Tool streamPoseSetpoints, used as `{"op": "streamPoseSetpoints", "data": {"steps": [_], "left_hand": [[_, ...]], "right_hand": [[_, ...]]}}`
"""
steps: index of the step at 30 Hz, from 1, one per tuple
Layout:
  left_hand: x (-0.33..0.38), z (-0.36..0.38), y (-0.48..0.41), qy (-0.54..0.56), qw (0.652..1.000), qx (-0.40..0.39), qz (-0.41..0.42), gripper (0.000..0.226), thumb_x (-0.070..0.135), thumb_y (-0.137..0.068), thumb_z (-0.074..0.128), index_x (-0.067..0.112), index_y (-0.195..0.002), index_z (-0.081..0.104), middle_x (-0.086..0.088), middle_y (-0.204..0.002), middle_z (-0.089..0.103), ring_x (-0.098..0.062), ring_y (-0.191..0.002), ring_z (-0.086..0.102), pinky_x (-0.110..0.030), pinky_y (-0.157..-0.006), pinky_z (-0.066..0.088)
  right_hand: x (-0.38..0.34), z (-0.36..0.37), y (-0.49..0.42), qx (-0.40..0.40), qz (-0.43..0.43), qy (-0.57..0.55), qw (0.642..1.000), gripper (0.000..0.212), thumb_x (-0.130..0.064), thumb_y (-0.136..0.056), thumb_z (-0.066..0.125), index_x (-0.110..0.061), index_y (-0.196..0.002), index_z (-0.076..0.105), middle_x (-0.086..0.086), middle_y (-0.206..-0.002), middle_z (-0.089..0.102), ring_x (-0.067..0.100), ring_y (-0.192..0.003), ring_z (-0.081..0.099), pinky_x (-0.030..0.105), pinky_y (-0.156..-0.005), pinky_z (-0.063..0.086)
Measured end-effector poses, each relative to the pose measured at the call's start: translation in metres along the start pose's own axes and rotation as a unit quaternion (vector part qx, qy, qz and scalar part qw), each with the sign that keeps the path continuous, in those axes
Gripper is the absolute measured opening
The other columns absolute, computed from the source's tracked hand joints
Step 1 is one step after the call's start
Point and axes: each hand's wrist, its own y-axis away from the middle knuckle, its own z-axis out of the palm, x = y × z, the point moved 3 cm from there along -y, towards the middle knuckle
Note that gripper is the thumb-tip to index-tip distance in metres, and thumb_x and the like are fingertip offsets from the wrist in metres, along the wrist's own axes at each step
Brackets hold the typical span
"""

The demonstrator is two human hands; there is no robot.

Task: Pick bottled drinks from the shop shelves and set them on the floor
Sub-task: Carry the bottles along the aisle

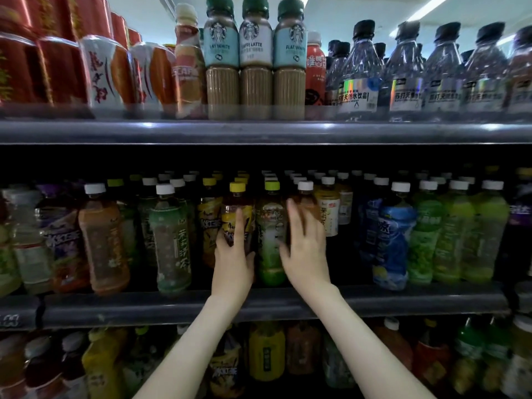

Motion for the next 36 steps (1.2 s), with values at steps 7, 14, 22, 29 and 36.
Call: {"op": "streamPoseSetpoints", "data": {"steps": [7,14,22,29,36], "left_hand": [[-0.007,-0.01,-0.001,-0.042,0.998,0.005,0.045,0.108,0.009,-0.092,0.059,0.053,-0.138,-0.028,-0.022,-0.157,0.002,-0.043,-0.139,0.024,-0.043,-0.091,0.05],[-0.022,-0.018,-0.005,0.02,0.999,-0.034,0.033,0.106,0.014,-0.093,0.059,0.059,-0.134,-0.028,-0.02,-0.154,0.018,-0.032,-0.136,0.035,-0.034,-0.105,0.037],[-0.025,-0.029,0.011,0.028,0.994,-0.101,0.032,0.093,0.026,-0.095,0.055,0.056,-0.141,-0.019,-0.008,-0.157,0.02,-0.028,-0.128,0.046,-0.035,-0.089,0.051],[-0.032,-0.074,0.045,-0.03,1.0,-0.002,0.005,0.068,0.026,-0.097,0.052,0.034,-0.152,0.013,-0.002,-0.153,0.028,-0.018,-0.14,0.027,-0.025,-0.102,0.035],[-0.066,-0.14,0.067,-0.101,0.987,0.11,-0.053,0.062,0.015,-0.095,0.054,0.028,-0.15,0.028,-0.016,-0.147,0.033,-0.032,-0.137,0.029,-0.038,-0.099,0.041]], "right_hand": [[-0.028,0.033,-0.031,-0.121,0.008,0.114,0.986,0.081,-0.035,-0.097,0.048,-0.035,-0.152,-0.011,0.019,-0.16,-0.002,0.034,-0.145,0.007,0.047,-0.114,0.012],[-0.035,0.029,-0.028,-0.058,0.002,0.037,0.998,0.07,-0.013,-0.087,0.061,-0.028,-0.148,0.03,0.019,-0.149,0.013,0.036,-0.138,0.014,0.043,-0.113,0.023],[-0.033,0.013,0.004,0.011,-0.051,-0.07,0.996,0.081,-0.007,-0.082,0.072,-0.04,-0.142,0.031,0.006,-0.147,0.013,0.039,-0.115,0.052,0.039,-0.079,0.056],[-0.036,-0.012,0.027,0.096,-0.121,-0.09,0.984,0.081,0.008,-0.066,0.082,-0.024,-0.13,0.045,0.016,-0.138,0.023,0.034,-0.123,0.034,0.04,-0.088,0.048],[-0.071,-0.042,0.037,0.173,-0.19,-0.16,0.953,0.077,0.01,-0.063,0.081,-0.017,-0.126,0.046,0.019,-0.133,0.024,0.032,-0.128,0.035,0.013,-0.111,0.028]]}}
